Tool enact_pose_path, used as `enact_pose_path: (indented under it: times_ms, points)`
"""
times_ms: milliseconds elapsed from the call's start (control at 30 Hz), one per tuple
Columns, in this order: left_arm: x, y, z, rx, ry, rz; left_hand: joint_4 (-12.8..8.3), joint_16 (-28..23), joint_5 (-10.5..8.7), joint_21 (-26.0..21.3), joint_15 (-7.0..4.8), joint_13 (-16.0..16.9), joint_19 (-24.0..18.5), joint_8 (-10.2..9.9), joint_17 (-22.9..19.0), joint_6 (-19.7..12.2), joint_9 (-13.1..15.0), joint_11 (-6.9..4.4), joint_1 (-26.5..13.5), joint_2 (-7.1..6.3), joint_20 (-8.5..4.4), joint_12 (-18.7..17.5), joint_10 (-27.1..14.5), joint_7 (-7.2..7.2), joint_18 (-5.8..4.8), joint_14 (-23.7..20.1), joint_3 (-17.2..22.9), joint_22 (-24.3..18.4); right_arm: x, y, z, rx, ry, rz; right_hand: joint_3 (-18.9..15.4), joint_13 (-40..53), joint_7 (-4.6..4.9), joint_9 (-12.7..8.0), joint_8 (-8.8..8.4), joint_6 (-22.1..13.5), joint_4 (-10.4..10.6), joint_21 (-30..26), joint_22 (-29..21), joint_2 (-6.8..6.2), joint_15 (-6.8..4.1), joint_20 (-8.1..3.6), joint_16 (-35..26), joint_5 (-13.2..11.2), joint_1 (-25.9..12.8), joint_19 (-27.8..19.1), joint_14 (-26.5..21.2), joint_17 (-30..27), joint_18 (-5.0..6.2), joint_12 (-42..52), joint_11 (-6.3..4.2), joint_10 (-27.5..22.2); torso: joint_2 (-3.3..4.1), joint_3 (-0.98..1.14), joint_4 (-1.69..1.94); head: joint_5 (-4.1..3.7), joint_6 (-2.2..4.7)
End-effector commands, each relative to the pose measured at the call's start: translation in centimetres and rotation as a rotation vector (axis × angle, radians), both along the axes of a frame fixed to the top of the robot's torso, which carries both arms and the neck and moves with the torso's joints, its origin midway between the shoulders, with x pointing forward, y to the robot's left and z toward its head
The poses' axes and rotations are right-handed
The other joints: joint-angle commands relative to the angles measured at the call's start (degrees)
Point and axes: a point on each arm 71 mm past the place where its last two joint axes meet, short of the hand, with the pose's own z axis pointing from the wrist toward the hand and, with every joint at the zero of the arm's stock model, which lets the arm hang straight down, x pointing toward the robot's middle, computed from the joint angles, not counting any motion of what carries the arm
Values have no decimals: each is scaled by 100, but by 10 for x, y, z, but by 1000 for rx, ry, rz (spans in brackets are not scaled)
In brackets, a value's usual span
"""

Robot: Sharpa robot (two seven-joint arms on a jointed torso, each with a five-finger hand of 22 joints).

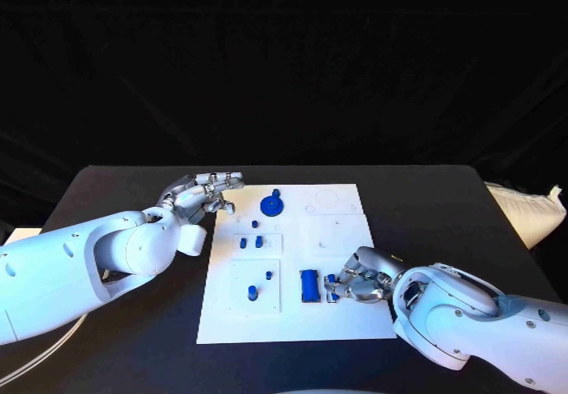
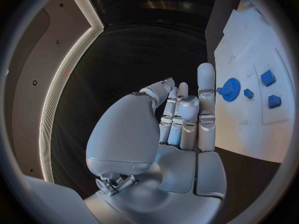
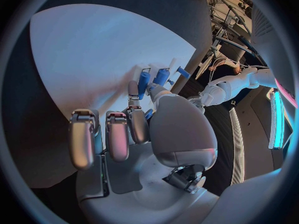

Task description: Assemble the parts on the task board

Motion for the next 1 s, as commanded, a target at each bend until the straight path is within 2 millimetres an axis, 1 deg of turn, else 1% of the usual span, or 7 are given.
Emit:
enact_pose_path:
  times_ms: [33,300,1000]
  points:
    - [-1,-3,1,-10,-11,-19,-36,2,12,-27,14,-9,-18,15,-5,-18,2,-5,-7,13,15,15,-27,4,58,-25,1,-9,-2,3,-2,-10,17,19,-47,832,-5,6,27,37,-3,23,984,1,-49,-57,26,27,-72,379,540,1150,-103,-22,-44,330,1,-5,4,2,-1]
    - [-1,-2,1,-9,-9,-19,-36,2,12,-27,14,-9,-18,15,-5,-18,2,-5,-7,13,15,15,-27,4,58,-25,1,-9,-2,3,-2,-22,17,30,-80,816,-15,21,40,59,12,26,987,19,-55,-62,28,29,-103,380,541,1154,-103,-57,-52,327,-1,-4,5,7,-20]
    - [-1,-1,1,-9,-7,-20,-36,2,12,-27,14,-9,-18,15,-5,-18,2,-5,-7,13,15,15,-27,4,58,-25,1,-9,-5,8,0,-17,4,54,-113,823,-58,72,77,107,-46,33,997,55,-82,-83,31,77,-47,384,542,1158,-106,-46,-88,339,1,-1,3,36,-27]
